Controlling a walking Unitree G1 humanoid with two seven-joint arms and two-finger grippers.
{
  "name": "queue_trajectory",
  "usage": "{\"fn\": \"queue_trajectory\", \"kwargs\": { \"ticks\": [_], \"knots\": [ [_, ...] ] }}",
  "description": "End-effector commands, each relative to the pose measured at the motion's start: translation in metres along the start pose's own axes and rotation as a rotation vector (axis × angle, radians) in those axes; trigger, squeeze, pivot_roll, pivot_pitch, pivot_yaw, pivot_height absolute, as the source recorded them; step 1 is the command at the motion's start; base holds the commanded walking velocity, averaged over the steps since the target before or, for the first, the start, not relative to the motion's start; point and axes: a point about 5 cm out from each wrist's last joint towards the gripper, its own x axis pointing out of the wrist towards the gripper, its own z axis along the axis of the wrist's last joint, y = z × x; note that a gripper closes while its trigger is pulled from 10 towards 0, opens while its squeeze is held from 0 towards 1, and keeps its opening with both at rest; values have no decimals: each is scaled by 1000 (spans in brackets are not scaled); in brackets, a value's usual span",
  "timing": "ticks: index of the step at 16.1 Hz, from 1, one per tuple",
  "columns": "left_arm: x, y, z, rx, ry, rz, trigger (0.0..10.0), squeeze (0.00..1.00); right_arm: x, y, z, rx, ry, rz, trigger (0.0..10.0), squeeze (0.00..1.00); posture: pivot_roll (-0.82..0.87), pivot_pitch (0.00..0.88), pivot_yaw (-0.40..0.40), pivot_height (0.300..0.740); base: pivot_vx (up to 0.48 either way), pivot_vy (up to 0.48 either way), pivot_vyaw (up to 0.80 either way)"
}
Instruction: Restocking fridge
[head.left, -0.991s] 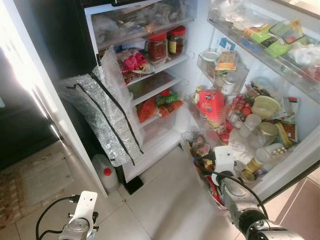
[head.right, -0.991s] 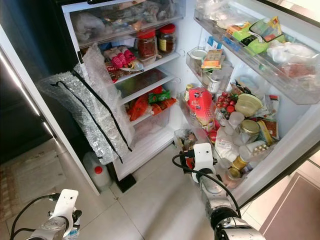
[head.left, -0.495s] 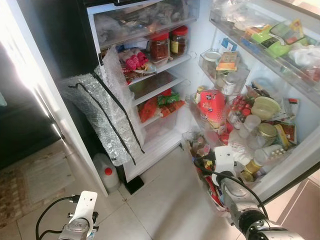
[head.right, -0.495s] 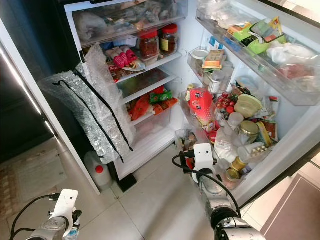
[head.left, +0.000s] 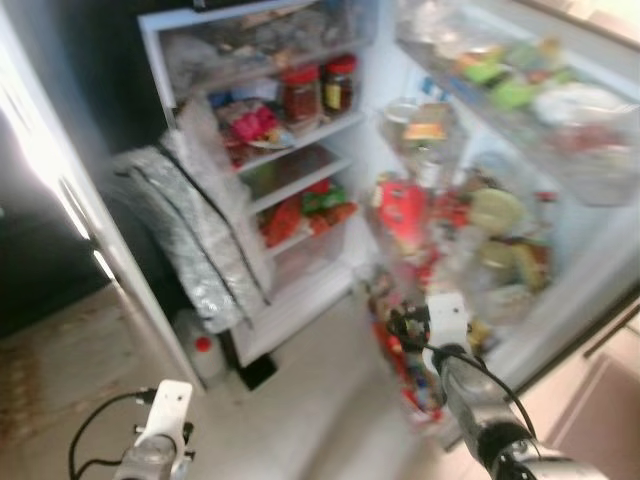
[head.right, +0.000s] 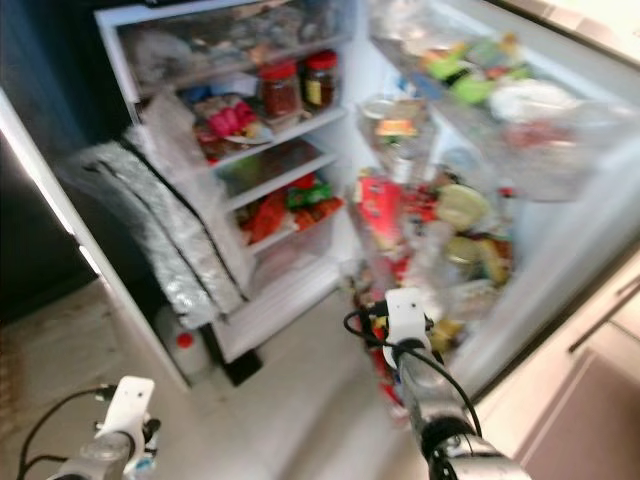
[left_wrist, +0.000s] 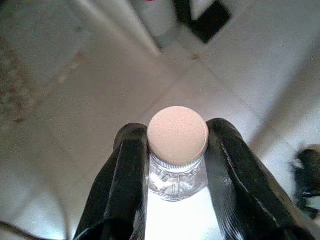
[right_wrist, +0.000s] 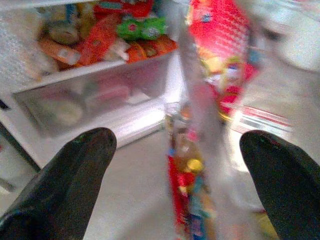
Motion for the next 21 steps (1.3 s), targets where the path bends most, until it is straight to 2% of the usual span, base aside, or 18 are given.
{"fn": "queue_trajectory", "kwargs": {
  "ticks": [1, 7, 14, 17, 19, 21],
  "knots": [
    [0, 2, -2, 30, 9, 1, 10000, 0, 0, 2, -1, 5, 12, 4, 10000, 0, 32, 19, -55, 740, 0, -352, 0],
    [0, 2, -2, 30, 9, 3, 10000, 0, 0, 2, -2, 5, 17, 6, 10000, 0, 32, 15, -55, 740, 0, -306, 0],
    [-1, 2, -2, 27, -7, 8, 10000, 0, -1, 4, -5, 5, 27, 10, 10000, 0, 26, 2, -53, 740, 0, 0, 0],
    [-1, 3, 3, 6, -82, 23, 10000, 0, -1, 3, -7, 3, 39, 12, 10000, 0, 28, 6, -56, 740, 0, 0, 0],
    [-2, 6, 7, 64, -115, 86, 10000, 0, -3, 3, -11, 1, 58, 13, 10000, 0, 29, 10, -57, 740, 0, 0, 0],
    [-4, 4, 13, -22, -212, 74, 10000, 0, -5, 2, -17, 3, 86, 9, 10000, 0, 39, 10, -55, 740, 0, 0, 0]
  ]
}}
